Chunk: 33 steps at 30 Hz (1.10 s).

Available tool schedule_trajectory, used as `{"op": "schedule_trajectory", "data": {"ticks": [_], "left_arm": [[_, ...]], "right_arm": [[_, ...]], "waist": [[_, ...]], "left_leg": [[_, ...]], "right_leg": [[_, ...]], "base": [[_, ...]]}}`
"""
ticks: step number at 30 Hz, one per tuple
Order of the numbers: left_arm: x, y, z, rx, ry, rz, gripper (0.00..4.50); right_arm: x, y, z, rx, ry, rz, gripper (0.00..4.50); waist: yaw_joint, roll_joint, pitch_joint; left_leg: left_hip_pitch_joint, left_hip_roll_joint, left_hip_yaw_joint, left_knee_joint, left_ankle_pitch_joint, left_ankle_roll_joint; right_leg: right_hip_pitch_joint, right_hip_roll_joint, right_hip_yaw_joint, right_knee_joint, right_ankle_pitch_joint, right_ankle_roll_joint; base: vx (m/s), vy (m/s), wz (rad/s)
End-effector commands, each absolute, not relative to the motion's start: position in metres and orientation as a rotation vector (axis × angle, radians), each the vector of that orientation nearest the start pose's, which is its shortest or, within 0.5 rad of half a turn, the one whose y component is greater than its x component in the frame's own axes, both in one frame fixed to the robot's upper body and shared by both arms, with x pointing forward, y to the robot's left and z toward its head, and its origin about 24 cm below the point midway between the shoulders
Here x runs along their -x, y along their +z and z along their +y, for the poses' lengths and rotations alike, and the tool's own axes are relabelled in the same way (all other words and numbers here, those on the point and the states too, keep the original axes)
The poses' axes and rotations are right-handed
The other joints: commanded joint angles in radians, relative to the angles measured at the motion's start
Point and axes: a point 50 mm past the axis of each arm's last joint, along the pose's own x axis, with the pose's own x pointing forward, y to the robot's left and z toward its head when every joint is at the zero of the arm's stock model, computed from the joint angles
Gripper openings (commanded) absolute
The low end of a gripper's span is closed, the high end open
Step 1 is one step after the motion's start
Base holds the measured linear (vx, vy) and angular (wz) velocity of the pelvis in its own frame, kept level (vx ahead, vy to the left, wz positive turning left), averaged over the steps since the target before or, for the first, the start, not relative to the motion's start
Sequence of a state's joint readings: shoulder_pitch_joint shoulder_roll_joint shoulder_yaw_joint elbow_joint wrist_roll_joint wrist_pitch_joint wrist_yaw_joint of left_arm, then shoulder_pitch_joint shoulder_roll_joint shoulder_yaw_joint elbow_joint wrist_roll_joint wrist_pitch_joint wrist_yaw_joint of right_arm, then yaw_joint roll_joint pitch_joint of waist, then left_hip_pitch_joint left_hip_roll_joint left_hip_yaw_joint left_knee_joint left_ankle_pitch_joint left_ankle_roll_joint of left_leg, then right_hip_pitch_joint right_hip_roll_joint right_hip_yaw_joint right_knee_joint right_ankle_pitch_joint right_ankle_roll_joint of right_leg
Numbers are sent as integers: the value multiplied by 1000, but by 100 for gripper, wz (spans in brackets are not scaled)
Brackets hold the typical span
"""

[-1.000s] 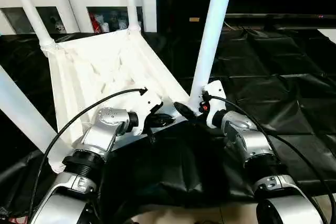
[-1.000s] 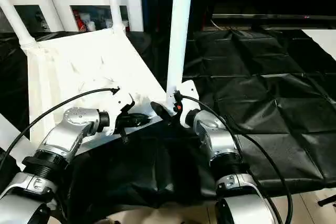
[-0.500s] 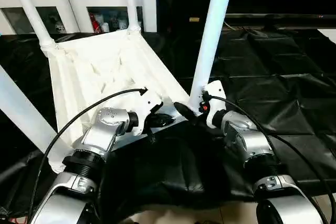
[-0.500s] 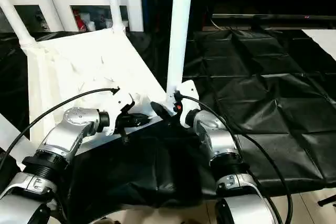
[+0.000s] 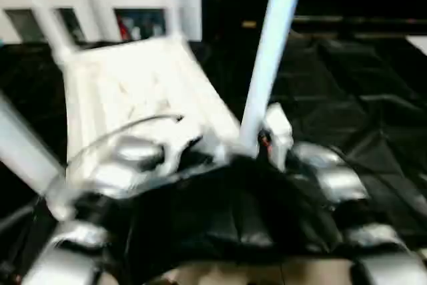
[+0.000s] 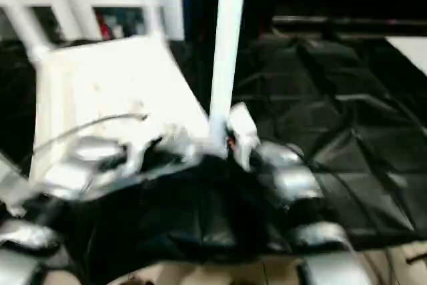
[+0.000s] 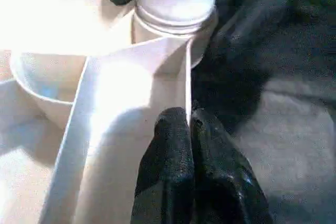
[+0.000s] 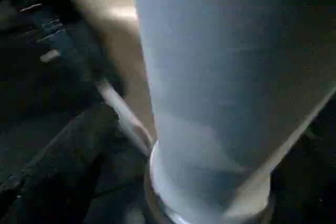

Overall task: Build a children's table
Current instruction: Rotate leg to tighten

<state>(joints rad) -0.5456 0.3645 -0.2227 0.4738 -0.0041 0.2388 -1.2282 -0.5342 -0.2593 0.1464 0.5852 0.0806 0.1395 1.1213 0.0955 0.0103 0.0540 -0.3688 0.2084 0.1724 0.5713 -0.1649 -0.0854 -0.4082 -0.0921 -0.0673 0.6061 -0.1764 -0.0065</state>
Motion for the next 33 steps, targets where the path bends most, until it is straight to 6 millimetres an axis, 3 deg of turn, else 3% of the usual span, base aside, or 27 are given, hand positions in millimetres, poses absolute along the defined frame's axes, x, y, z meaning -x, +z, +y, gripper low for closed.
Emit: {"op": "schedule_trajectory", "data": {"ticks": [1,6,10,14,18,24,29,33], "left_arm": [[-311,75,112,-321,-1402,344,0],[-310,75,113,-328,-1411,347,0],[-310,76,115,-333,-1426,350,0],[-311,76,115,-334,-1417,344,0],[-316,76,112,-319,-1331,319,0],[-324,75,106,-306,-1213,298,0],[-331,74,97,-278,-1091,281,0],[-334,75,83,-240,-1009,251,0]], "right_arm": [[-302,38,-101,120,1352,374,442],[-300,39,-103,116,1381,385,442],[-299,42,-105,98,1417,397,428],[-299,41,-103,82,1405,393,402],[-305,34,-100,80,1269,388,362],[-318,25,-96,45,1013,382,319],[-325,20,-87,-35,825,376,270],[-329,18,-70,-110,692,368,262]], "waist": [[1,5,-66],[4,2,-66],[9,2,-70],[11,2,-69],[11,1,-66],[-1,0,-63],[-11,-1,-66],[-15,0,-67]], "left_leg": [[11,21,6,-63,-248,53],[11,19,3,-66,-267,29],[8,19,4,-61,-224,43],[10,19,5,-62,-227,40],[11,18,4,-64,-255,24],[12,14,0,-69,-287,-5],[10,13,-1,-67,-269,1],[10,12,0,-67,-255,-1]], "right_leg": [[50,-41,37,-66,-157,-252],[53,-44,38,-70,-215,-230],[55,-42,37,-62,-150,-242],[54,-43,37,-64,-164,-243],[52,-45,38,-70,-221,-226],[48,-47,38,-80,-316,-188],[49,-44,38,-78,-287,-184],[49,-43,37,-76,-262,-190]], "base": [[0,0,0],[0,0,0],[0,0,0],[0,0,0],[0,0,0],[0,0,0],[0,0,0],[0,0,0]]}}
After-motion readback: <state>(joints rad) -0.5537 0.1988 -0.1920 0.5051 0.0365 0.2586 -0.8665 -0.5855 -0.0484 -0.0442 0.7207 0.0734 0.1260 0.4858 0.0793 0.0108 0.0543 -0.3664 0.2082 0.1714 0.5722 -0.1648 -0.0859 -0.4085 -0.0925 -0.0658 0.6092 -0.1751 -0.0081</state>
